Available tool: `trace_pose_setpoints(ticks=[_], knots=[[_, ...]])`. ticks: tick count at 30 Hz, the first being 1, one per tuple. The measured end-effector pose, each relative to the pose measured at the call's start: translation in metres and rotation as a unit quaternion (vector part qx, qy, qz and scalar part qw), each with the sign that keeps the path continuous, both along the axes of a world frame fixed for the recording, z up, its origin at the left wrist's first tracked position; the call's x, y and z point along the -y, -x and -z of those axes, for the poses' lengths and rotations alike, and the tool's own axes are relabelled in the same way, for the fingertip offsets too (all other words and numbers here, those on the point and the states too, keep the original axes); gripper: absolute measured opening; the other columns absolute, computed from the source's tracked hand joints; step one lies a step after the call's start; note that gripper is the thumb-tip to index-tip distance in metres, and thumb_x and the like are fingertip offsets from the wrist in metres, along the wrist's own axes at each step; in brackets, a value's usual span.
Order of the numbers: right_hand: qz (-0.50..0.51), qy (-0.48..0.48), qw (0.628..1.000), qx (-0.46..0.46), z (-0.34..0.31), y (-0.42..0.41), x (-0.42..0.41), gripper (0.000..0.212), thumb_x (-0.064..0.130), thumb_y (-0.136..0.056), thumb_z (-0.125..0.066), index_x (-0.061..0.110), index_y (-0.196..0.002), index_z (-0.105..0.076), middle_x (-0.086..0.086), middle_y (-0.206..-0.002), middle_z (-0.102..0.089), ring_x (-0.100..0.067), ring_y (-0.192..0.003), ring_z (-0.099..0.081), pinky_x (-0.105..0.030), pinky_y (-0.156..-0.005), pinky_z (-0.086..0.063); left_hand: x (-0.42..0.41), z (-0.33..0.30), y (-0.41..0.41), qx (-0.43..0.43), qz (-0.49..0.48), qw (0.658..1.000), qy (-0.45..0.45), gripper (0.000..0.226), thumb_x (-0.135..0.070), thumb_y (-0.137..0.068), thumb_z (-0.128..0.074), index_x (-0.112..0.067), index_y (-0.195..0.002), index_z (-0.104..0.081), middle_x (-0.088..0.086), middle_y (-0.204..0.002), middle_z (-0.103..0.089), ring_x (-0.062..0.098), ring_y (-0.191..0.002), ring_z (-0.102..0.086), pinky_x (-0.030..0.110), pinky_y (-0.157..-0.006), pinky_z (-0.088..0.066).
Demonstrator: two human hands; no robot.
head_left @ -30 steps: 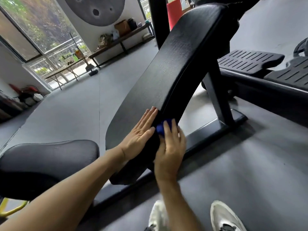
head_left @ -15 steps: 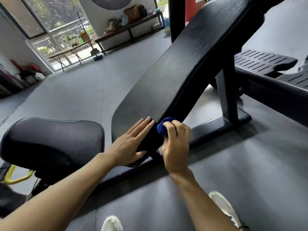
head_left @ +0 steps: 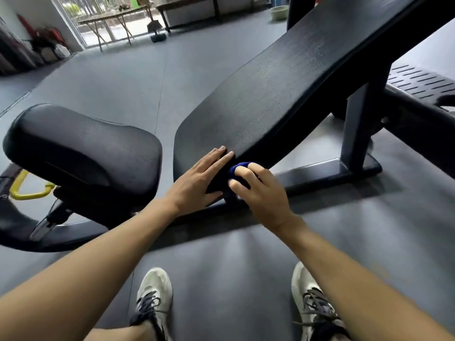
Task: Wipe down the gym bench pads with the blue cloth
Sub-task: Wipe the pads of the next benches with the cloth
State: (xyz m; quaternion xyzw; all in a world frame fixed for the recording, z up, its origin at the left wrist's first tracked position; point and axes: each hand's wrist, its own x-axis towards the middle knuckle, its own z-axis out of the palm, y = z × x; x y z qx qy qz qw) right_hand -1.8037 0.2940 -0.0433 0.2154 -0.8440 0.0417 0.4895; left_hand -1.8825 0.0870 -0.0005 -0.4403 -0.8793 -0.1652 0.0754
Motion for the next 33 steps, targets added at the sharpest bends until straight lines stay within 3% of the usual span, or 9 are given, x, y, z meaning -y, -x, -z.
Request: trace_pose_setpoints(ticks=[7, 14, 19, 21, 24, 28, 33], knots=[[-0.066, -0.187, 0.98, -0.001, -0.058, 0.001, -0.068, 0.019, 0.01, -0.102, -0.055, 0.013, -0.101, -0.074, -0.009, -0.116, -0.07, -0.03, -0.105, -0.063, -0.039, -0.085, -0.054, 0.022, 0.029, -0.004, 0.001, -0.044, 0.999, -0.029, 0.105, -0.02, -0.083, -0.083, -0.023, -0.163, -0.017, -0.003, -0.171, -0.013, 0.015, -0.158, -0.009, 0.038, -0.126, -0.023], [-0.179, -0.258, 0.949, 0.037, -0.022, 0.027, 0.012, 0.016, 0.007, -0.1, -0.057, 0.011, -0.101, -0.073, -0.008, -0.116, -0.069, -0.028, -0.107, -0.065, -0.037, -0.084, -0.054, 0.047, 0.034, -0.006, 0.023, -0.031, 0.999, -0.023, 0.1, -0.022, -0.084, -0.081, -0.015, -0.163, -0.02, 0.002, -0.17, -0.015, 0.018, -0.157, -0.012, 0.034, -0.126, -0.023], [-0.199, -0.319, 0.926, 0.048, -0.052, 0.026, -0.018, 0.016, 0.012, -0.101, -0.058, 0.014, -0.101, -0.074, -0.005, -0.117, -0.07, -0.027, -0.105, -0.066, -0.037, -0.091, -0.055, 0.088, 0.032, 0.0, -0.003, -0.06, 0.991, 0.12, 0.109, -0.026, -0.086, -0.079, -0.022, -0.164, -0.003, -0.002, -0.171, -0.005, 0.018, -0.158, -0.008, 0.033, -0.128, -0.01], [-0.192, -0.346, 0.917, 0.043, -0.059, 0.026, -0.026, 0.016, 0.012, -0.101, -0.057, 0.013, -0.104, -0.073, -0.005, -0.12, -0.069, -0.028, -0.107, -0.065, -0.039, -0.091, -0.055, 0.105, 0.032, -0.001, -0.065, -0.124, 0.964, 0.225, 0.106, -0.039, -0.09, -0.072, -0.021, -0.163, 0.003, -0.001, -0.172, -0.005, 0.02, -0.158, -0.006, 0.041, -0.128, 0.0], [-0.205, -0.346, 0.915, 0.036, -0.044, 0.037, 0.01, 0.022, 0.008, -0.102, -0.051, 0.011, -0.105, -0.073, -0.007, -0.119, -0.069, -0.028, -0.109, -0.065, -0.038, -0.088, -0.055, 0.13, 0.03, -0.01, -0.129, -0.217, 0.906, 0.34, 0.091, -0.049, -0.095, -0.055, -0.017, -0.163, -0.004, 0.003, -0.171, -0.008, 0.027, -0.158, 0.0, 0.056, -0.124, 0.012], [-0.196, -0.337, 0.917, 0.09, -0.018, 0.05, 0.087, 0.029, 0.009, -0.106, -0.041, 0.013, -0.102, -0.07, -0.006, -0.118, -0.066, -0.029, -0.114, -0.062, -0.038, -0.093, -0.051, 0.159, 0.021, -0.02, -0.159, -0.257, 0.867, 0.398, 0.079, -0.048, -0.096, -0.041, -0.022, -0.163, -0.008, 0.004, -0.172, -0.001, 0.031, -0.157, 0.01, 0.066, -0.118, 0.014], [-0.19, -0.354, 0.908, 0.121, -0.038, 0.05, 0.056, 0.026, 0.01, -0.103, -0.047, 0.018, -0.114, -0.069, -0.007, -0.133, -0.061, -0.03, -0.121, -0.057, -0.038, -0.101, -0.047, 0.175, 0.017, -0.017, -0.163, -0.231, 0.88, 0.381, 0.078, -0.046, -0.096, -0.043, -0.028, -0.163, -0.007, 0.003, -0.172, 0.004, 0.029, -0.157, 0.015, 0.065, -0.119, 0.011]])
